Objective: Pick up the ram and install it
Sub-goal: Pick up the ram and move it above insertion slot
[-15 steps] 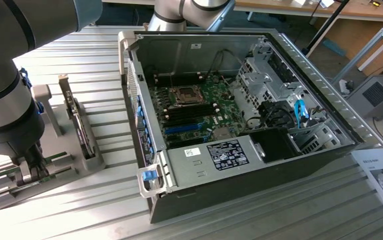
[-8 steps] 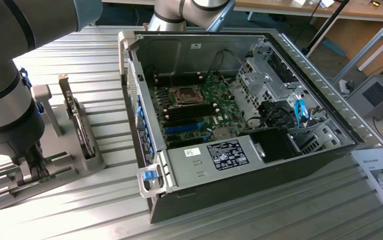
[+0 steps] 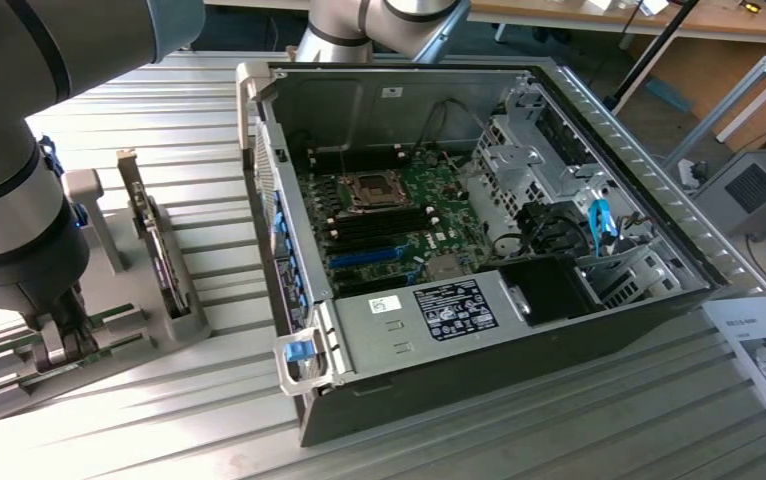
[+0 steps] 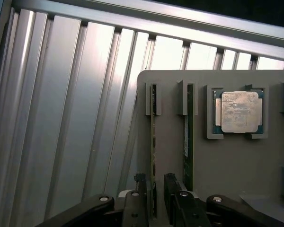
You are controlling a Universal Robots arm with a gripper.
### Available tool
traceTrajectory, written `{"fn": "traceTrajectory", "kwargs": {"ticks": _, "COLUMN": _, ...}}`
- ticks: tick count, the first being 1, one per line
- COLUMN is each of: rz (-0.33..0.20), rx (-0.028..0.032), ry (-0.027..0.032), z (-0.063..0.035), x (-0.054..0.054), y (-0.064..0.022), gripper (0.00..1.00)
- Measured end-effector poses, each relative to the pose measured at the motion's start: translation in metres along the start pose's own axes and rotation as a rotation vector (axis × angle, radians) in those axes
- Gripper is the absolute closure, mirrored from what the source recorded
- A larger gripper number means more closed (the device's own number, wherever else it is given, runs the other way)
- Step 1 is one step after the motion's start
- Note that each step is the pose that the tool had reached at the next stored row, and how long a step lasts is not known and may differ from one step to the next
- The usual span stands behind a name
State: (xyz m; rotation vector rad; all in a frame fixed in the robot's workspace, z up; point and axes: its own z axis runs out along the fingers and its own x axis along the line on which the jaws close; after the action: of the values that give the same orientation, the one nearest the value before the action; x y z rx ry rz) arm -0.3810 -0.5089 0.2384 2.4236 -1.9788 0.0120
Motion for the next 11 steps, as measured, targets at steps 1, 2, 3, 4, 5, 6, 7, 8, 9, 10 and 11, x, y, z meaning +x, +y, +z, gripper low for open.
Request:
{"fn": "traceTrajectory", "kwargs": {"ticks": 1, "rz": 0.0, "rx": 0.0, "ry": 0.0, "z": 0.0, "x": 0.0, "y": 0.0, "gripper": 0.71}}
{"fn": "traceTrajectory", "kwargs": {"ticks": 2, "rz": -0.001, "rx": 0.0, "ry": 0.0, "z": 0.0, "x": 0.0, "y": 0.0, "gripper": 0.71}}
{"fn": "traceTrajectory", "kwargs": {"ticks": 3, "rz": -0.001, "rx": 0.0001, "ry": -0.0001, "z": 0.0, "x": 0.0, "y": 0.0, "gripper": 0.71}}
{"fn": "traceTrajectory", "kwargs": {"ticks": 4, "rz": -0.002, "rx": 0.0, "ry": 0.0, "z": 0.0, "x": 0.0, "y": 0.0, "gripper": 0.71}}
{"fn": "traceTrajectory", "kwargs": {"ticks": 5, "rz": -0.003, "rx": 0.0, "ry": 0.0, "z": 0.0, "x": 0.0, "y": 0.0, "gripper": 0.71}}
{"fn": "traceTrajectory", "kwargs": {"ticks": 6, "rz": -0.003, "rx": 0.0001, "ry": 0.0, "z": 0.0, "x": 0.0, "y": 0.0, "gripper": 0.71}}
{"fn": "traceTrajectory", "kwargs": {"ticks": 7, "rz": -0.004, "rx": 0.0001, "ry": 0.0, "z": 0.0, "x": 0.0, "y": 0.0, "gripper": 0.71}}
{"fn": "traceTrajectory", "kwargs": {"ticks": 8, "rz": -0.004, "rx": 0.0, "ry": 0.0001, "z": 0.0, "x": 0.0, "y": 0.0, "gripper": 0.71}}
{"fn": "traceTrajectory", "kwargs": {"ticks": 9, "rz": -0.004, "rx": 0.0001, "ry": 0.0, "z": 0.0, "x": 0.0, "y": 0.0, "gripper": 0.71}}
{"fn": "traceTrajectory", "kwargs": {"ticks": 10, "rz": -0.004, "rx": 0.0001, "ry": 0.0, "z": 0.0, "x": 0.0, "y": 0.0, "gripper": 0.71}}
{"fn": "traceTrajectory", "kwargs": {"ticks": 11, "rz": -0.004, "rx": 0.0001, "ry": 0.0, "z": 0.0, "x": 0.0, "y": 0.0, "gripper": 0.71}}
